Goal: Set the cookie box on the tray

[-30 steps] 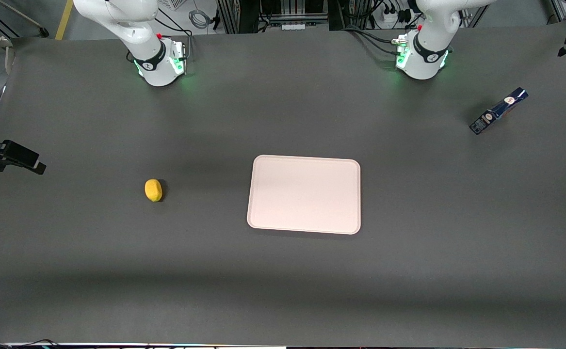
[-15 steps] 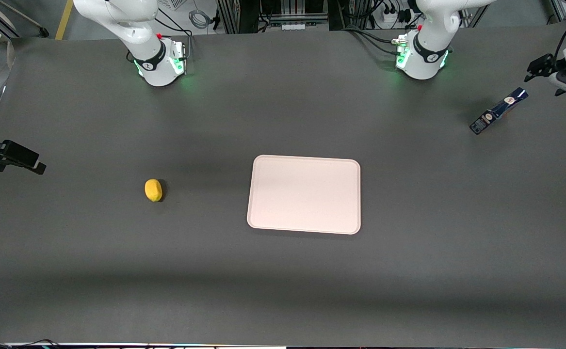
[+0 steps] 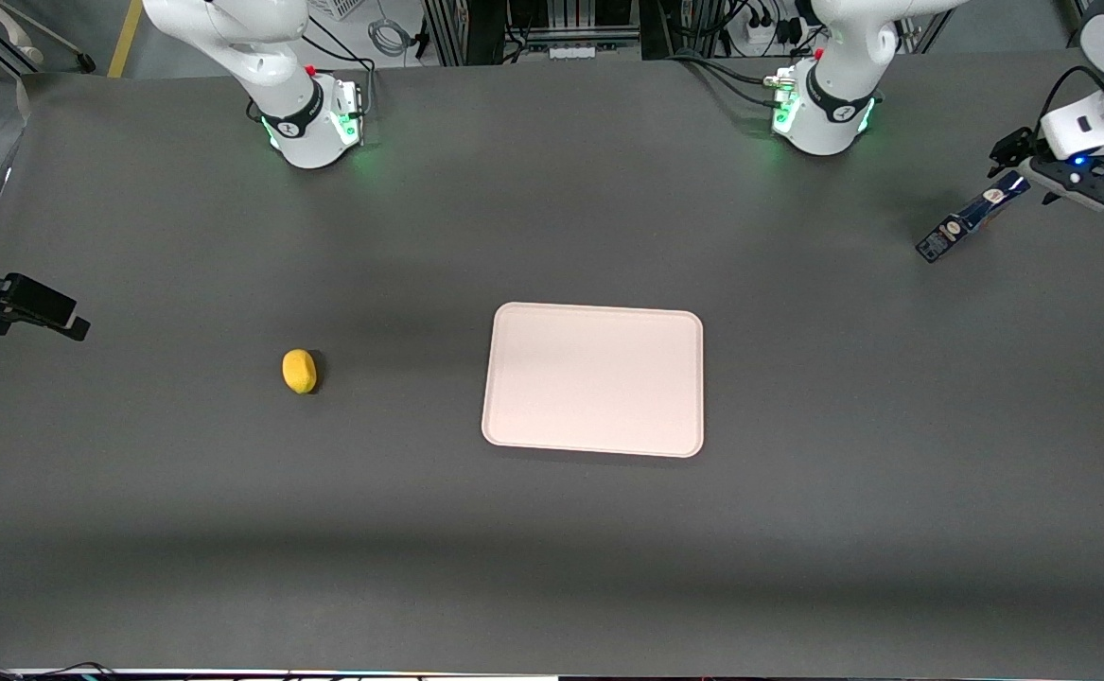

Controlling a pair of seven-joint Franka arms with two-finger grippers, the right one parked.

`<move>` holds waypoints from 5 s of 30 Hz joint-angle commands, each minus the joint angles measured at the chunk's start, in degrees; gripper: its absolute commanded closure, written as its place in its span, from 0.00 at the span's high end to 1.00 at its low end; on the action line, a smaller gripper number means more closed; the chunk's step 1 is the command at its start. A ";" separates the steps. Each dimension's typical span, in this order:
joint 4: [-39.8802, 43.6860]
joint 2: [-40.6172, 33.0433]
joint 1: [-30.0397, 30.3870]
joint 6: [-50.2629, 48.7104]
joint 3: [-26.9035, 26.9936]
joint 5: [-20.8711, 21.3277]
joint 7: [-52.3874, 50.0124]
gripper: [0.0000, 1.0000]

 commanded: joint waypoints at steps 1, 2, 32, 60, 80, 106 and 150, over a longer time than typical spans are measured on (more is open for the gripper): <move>-3.92 -0.61 0.25 5.83 2.93 2.87 0.86 1.00; -4.45 -0.09 0.25 7.14 3.37 3.23 0.86 1.00; -11.57 12.31 0.60 27.20 7.59 3.58 0.77 0.14; 15.04 9.41 -0.45 -6.45 -6.02 -13.90 -4.77 0.00; 45.11 11.17 -0.54 -33.79 -29.83 -20.94 -43.24 0.00; 47.49 36.91 -4.57 -11.14 -60.43 -28.33 -80.44 0.00; 56.97 49.58 -8.54 -11.80 -60.61 -9.50 -88.62 1.00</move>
